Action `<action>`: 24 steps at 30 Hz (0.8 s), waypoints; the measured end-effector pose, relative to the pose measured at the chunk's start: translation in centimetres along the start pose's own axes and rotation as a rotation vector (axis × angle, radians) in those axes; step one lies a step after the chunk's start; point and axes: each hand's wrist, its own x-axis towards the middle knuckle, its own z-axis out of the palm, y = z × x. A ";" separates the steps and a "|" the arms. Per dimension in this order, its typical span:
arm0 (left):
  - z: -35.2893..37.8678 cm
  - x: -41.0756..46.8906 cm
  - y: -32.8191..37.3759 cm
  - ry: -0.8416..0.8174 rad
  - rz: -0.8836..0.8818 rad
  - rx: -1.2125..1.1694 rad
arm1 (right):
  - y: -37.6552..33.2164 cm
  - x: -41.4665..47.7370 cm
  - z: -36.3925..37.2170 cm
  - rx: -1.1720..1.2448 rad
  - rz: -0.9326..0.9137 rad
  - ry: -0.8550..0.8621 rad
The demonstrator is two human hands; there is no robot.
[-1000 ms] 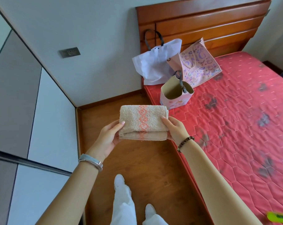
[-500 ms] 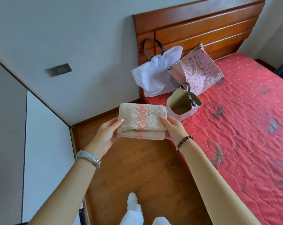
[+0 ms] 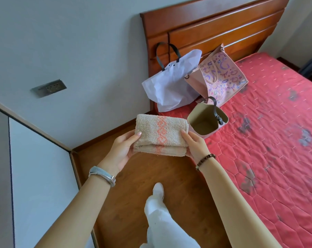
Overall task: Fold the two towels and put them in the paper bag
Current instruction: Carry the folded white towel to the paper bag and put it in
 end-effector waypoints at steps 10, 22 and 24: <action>1.5 12.8 1.3 -0.093 -0.123 0.118 | -0.6 8.4 -1.1 0.119 0.060 0.167; 8.4 23.0 2.6 -0.293 -0.288 0.225 | -1.2 13.2 -6.5 0.293 0.114 0.363; 9.2 24.1 2.6 -0.328 -0.313 0.248 | -1.2 13.5 -7.2 0.298 0.118 0.394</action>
